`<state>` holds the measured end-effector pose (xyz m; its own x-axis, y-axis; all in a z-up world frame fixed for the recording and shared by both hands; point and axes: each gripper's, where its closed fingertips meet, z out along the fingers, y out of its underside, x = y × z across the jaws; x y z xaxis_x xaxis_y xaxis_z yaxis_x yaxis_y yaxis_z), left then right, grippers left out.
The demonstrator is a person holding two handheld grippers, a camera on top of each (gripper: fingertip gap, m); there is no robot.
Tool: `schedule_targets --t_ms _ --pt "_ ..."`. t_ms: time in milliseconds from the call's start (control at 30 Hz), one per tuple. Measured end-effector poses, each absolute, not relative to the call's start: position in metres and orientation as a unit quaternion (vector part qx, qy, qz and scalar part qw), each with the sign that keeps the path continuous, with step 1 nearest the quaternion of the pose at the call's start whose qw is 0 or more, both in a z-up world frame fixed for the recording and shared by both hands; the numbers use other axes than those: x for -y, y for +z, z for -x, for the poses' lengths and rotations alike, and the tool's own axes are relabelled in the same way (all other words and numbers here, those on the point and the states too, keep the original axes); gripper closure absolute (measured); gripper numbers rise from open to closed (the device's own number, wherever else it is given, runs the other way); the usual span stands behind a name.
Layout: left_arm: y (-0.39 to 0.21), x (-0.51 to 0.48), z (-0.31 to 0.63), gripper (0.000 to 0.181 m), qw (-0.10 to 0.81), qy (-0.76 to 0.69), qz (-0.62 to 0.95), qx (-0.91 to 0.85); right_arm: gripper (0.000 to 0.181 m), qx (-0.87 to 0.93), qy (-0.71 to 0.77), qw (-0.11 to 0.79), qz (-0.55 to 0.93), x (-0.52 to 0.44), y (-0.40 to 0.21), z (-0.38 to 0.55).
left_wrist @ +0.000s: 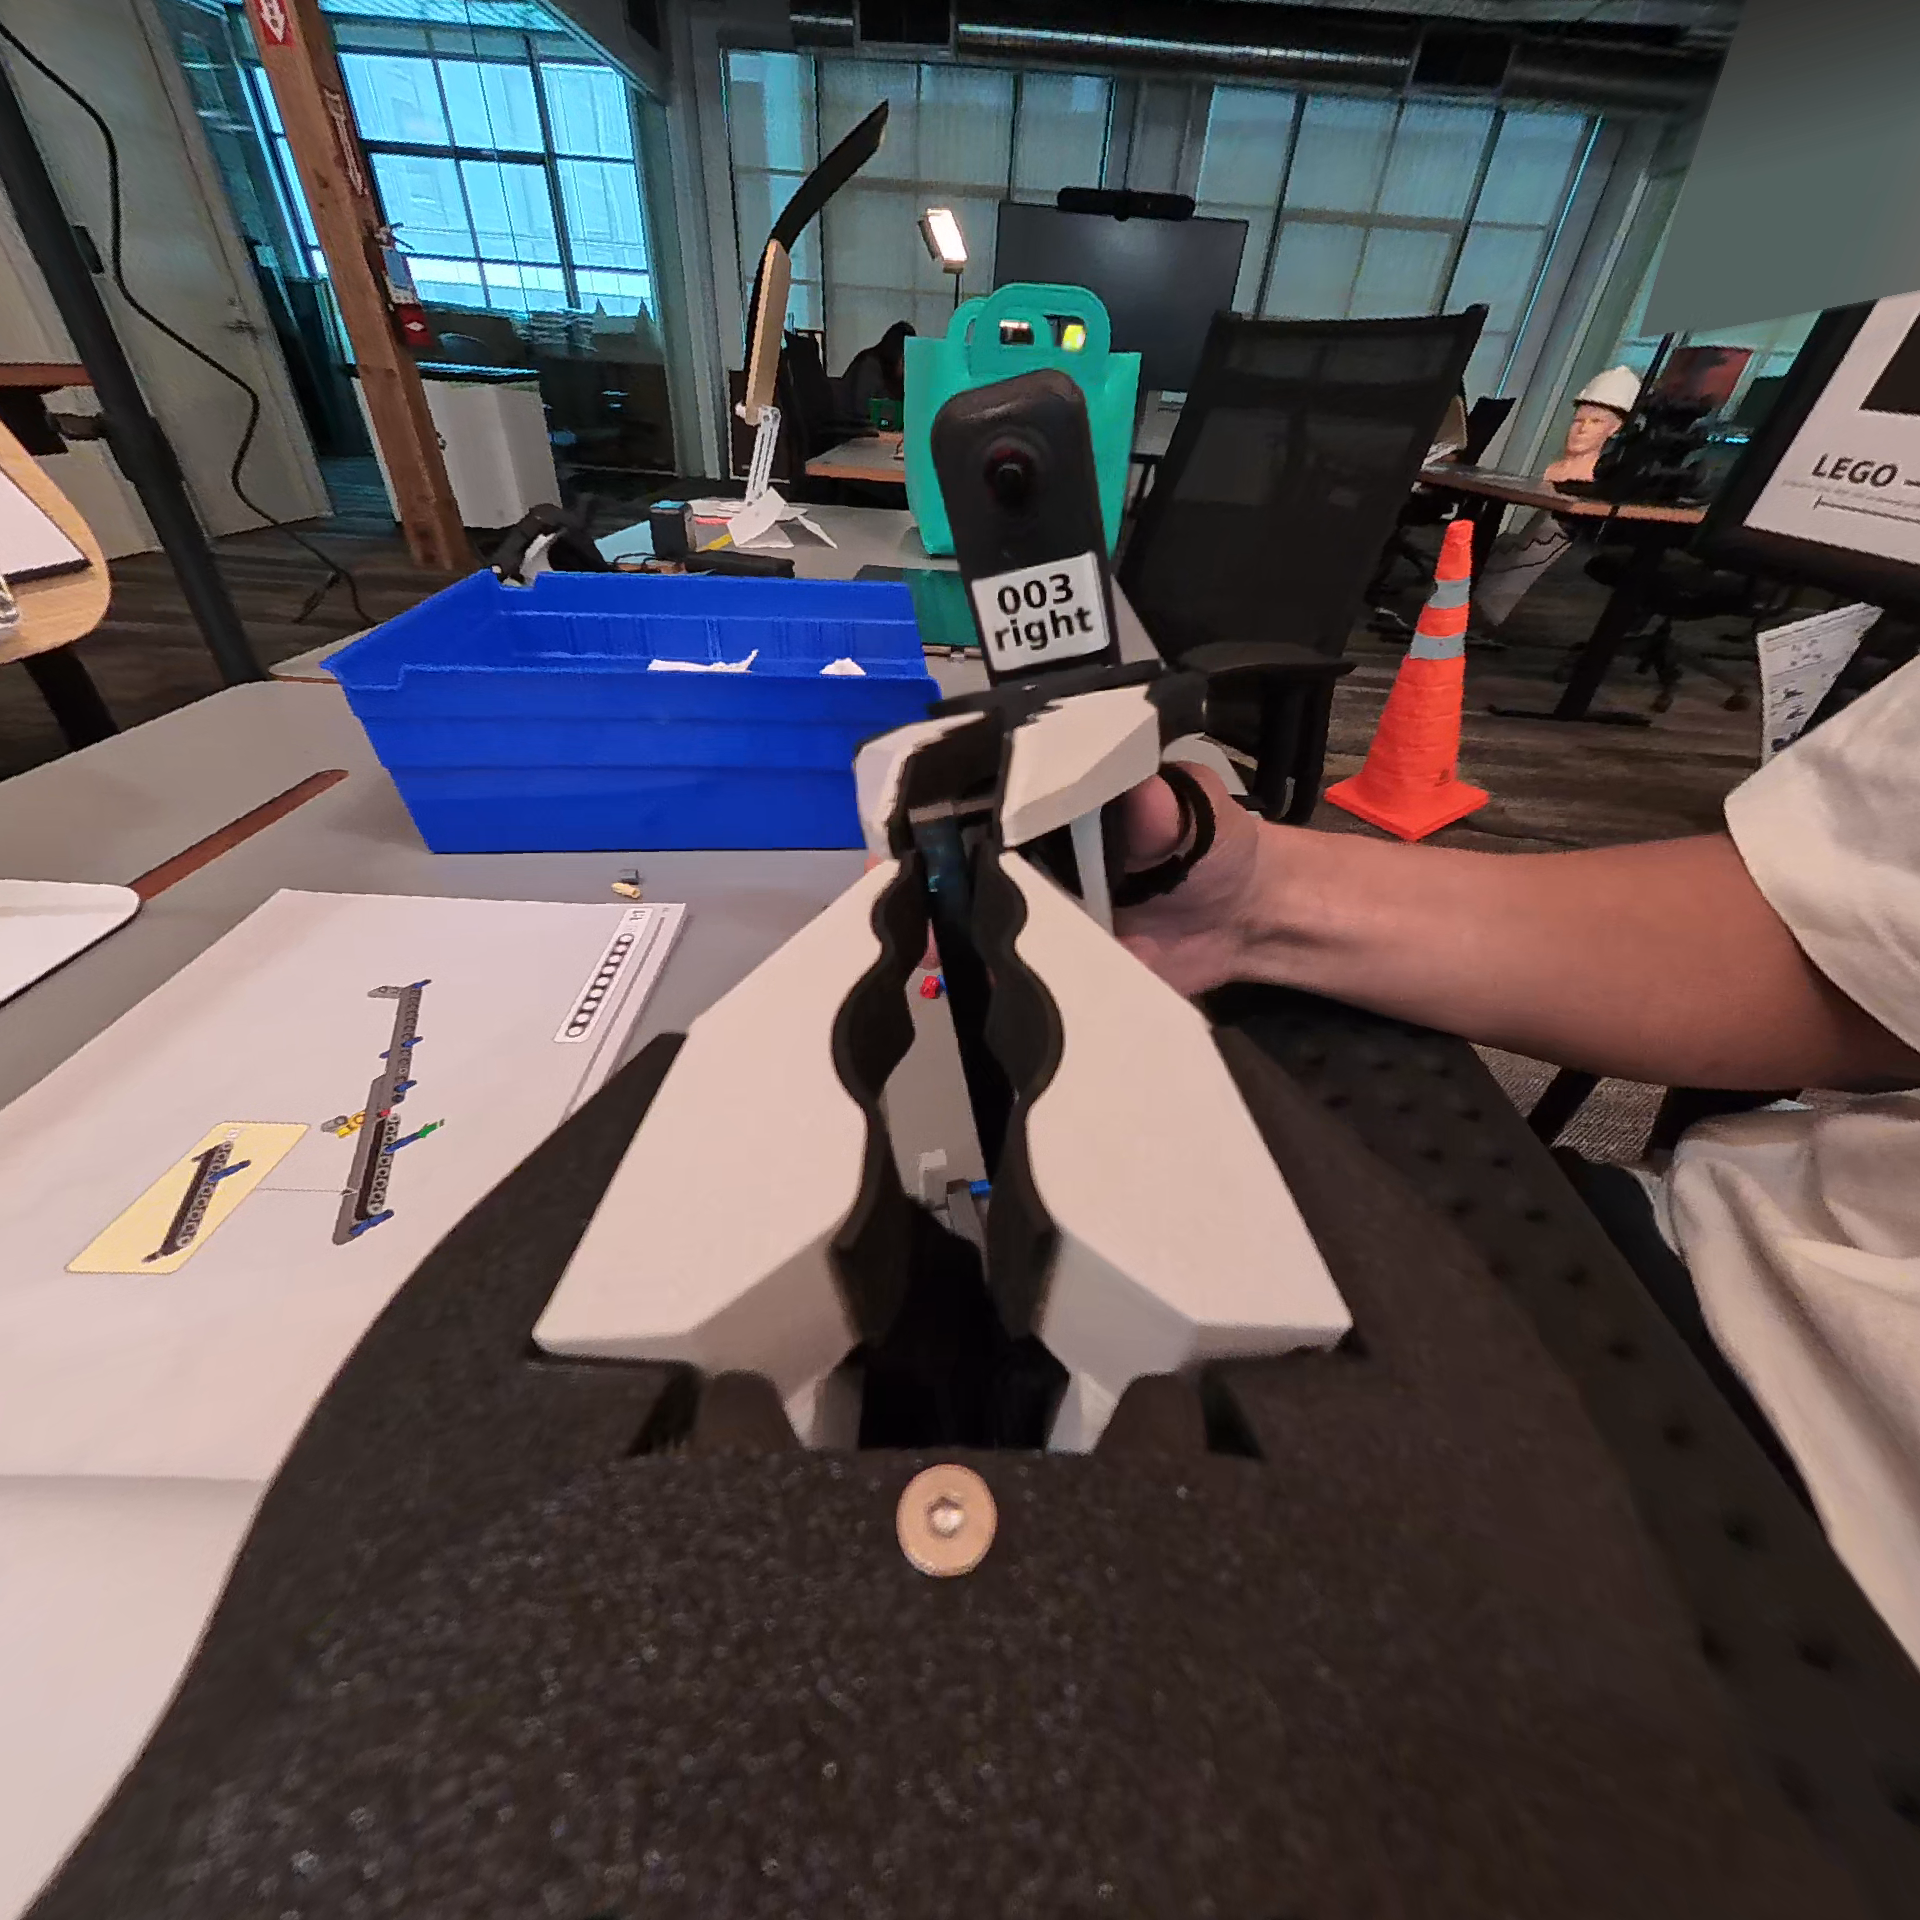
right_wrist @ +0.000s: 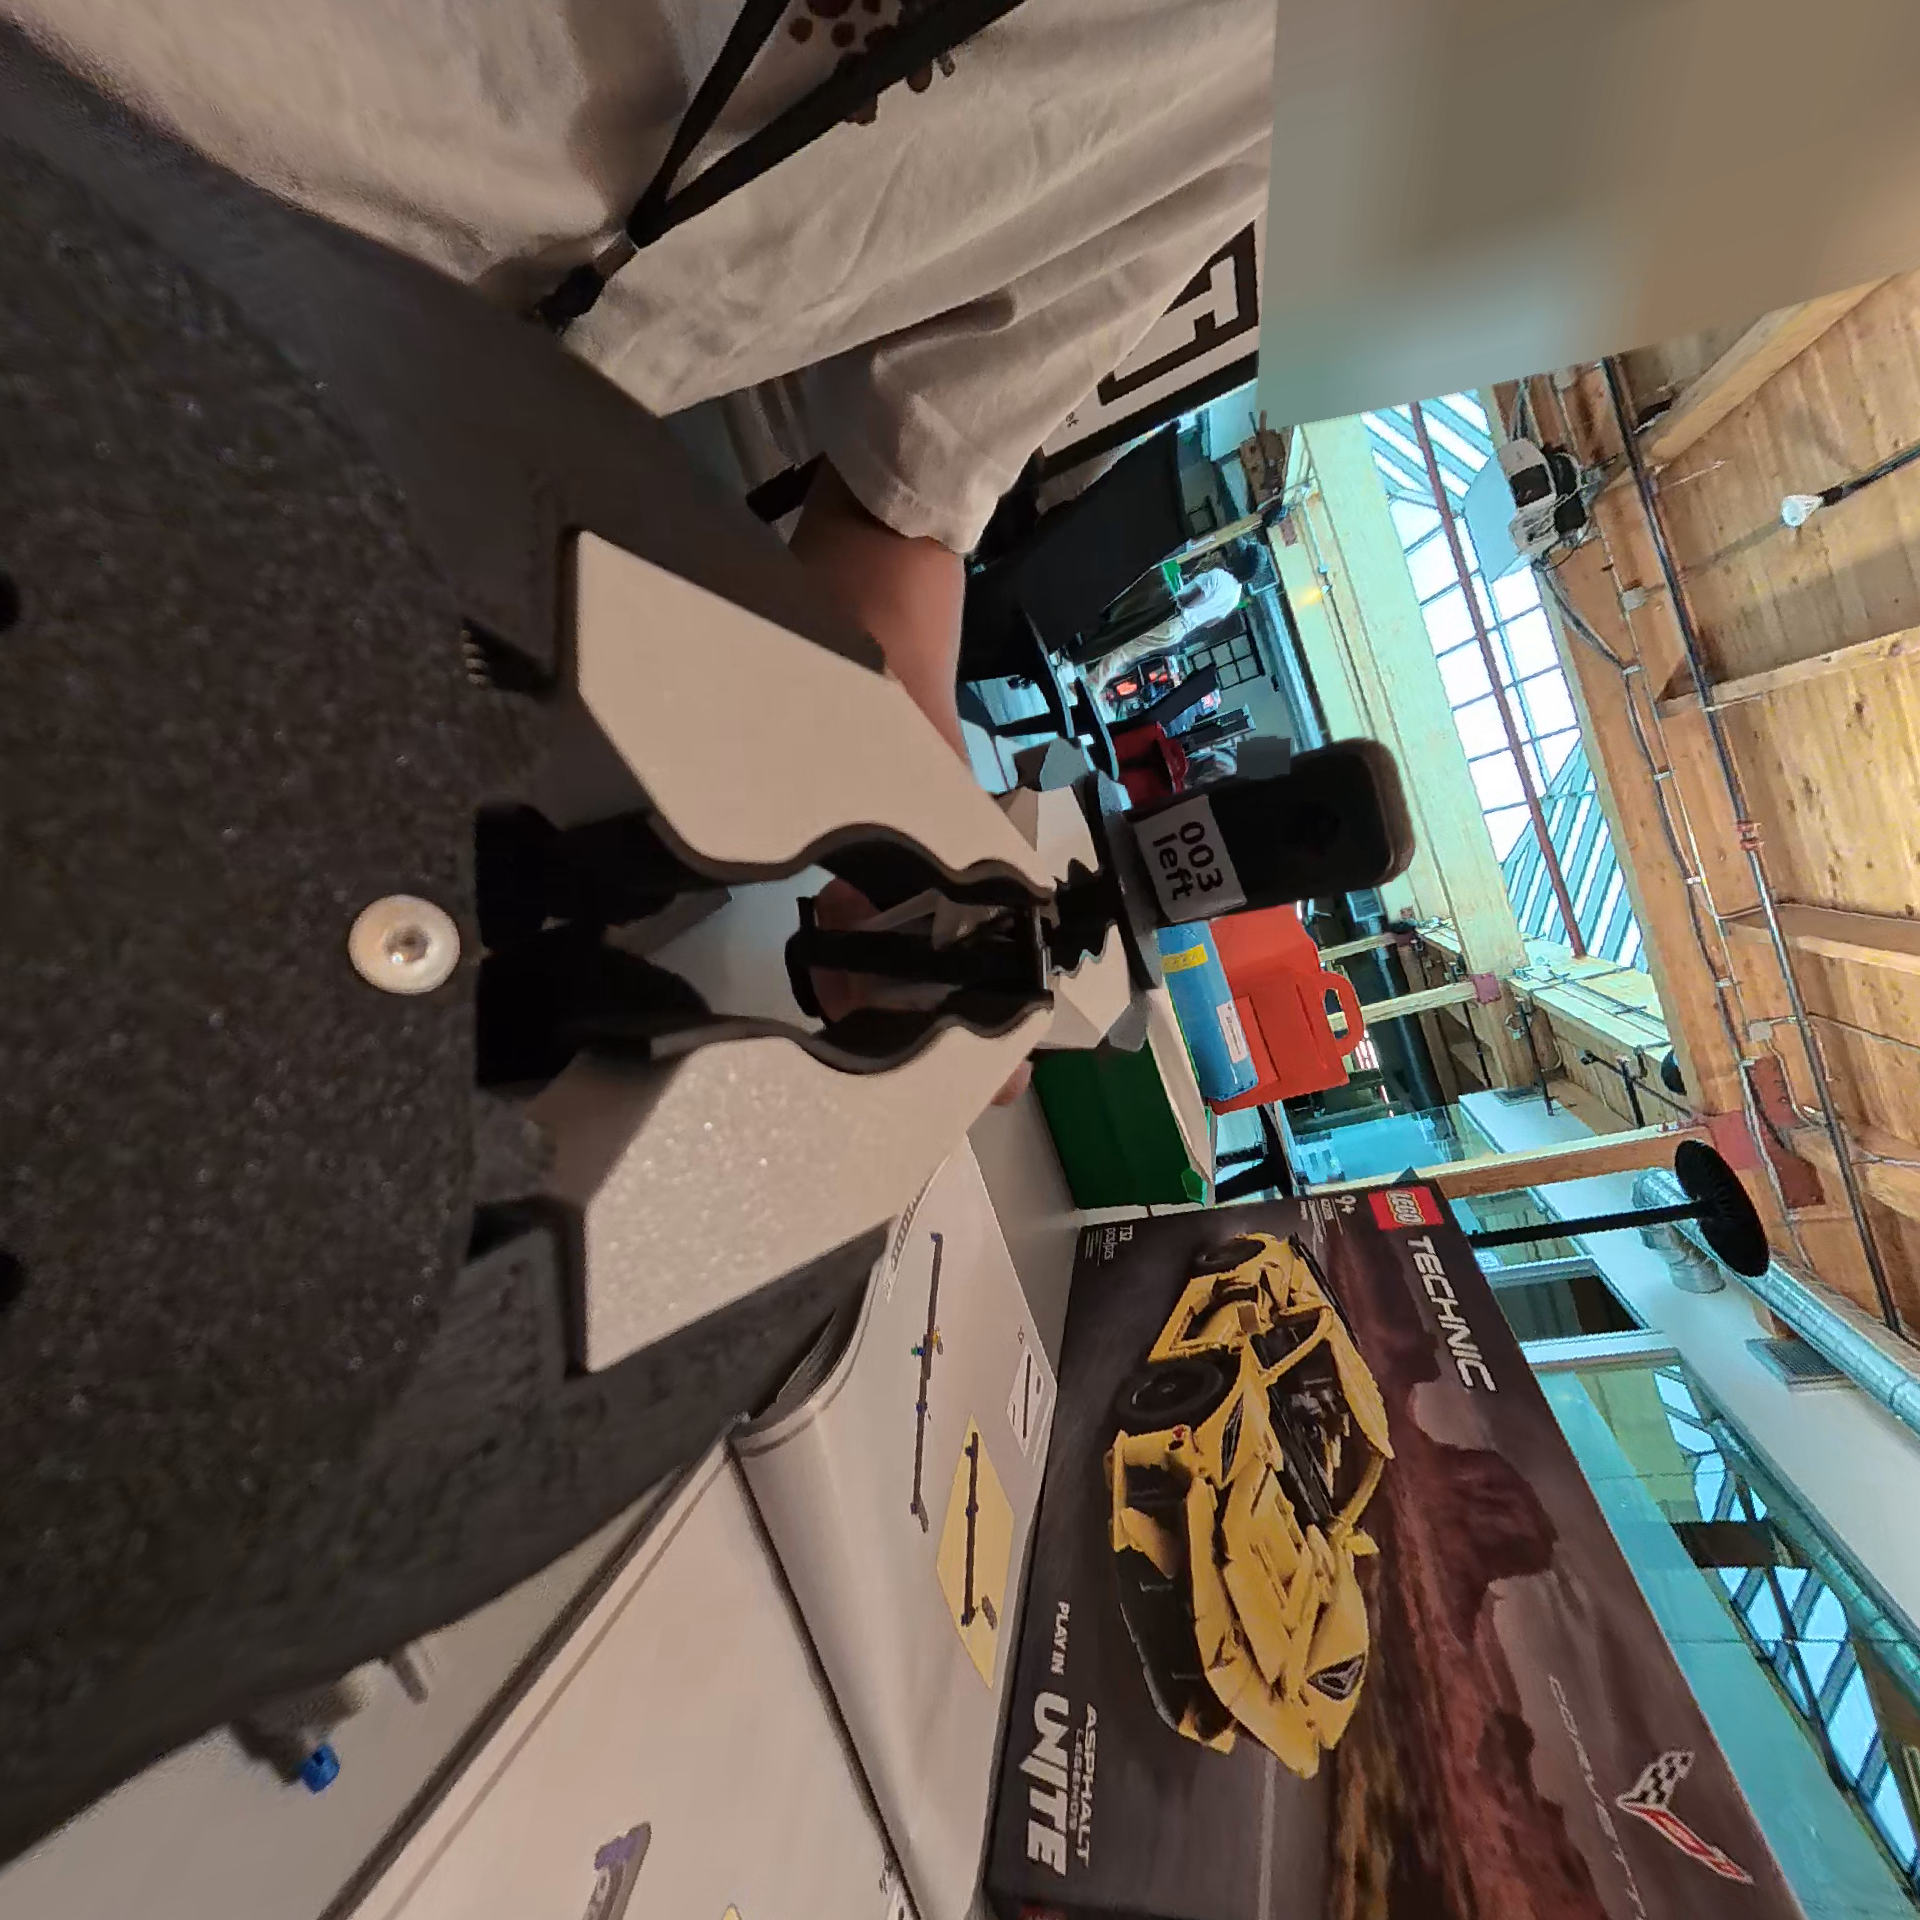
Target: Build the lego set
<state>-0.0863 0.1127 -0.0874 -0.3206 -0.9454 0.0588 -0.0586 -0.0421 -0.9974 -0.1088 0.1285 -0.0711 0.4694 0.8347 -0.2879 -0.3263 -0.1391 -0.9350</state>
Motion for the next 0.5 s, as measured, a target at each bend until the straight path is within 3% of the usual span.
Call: schedule_targets --t_ms 133,267,400,500 --pt "-0.091 -0.124 0.085 0.174 0.394 -0.556 0.455 -0.574 0.165 0.183 0.468 0.624 0.599 -0.137 -0.074 0.107" --pt "-0.096 -0.158 0.083 0.174 0.399 -0.549 0.524 -0.515 0.142 0.141 0.459 0.637 0.604 -0.146 -0.074 0.097" --pt "-0.095 -0.183 0.086 0.174 0.332 -0.622 0.571 -0.421 0.150 0.116 0.416 0.628 0.648 -0.158 -0.092 0.090" --pt "-0.092 -0.170 0.087 0.174 0.228 -0.699 0.555 -0.389 0.149 0.117 0.419 0.590 0.680 -0.165 -0.109 0.102"
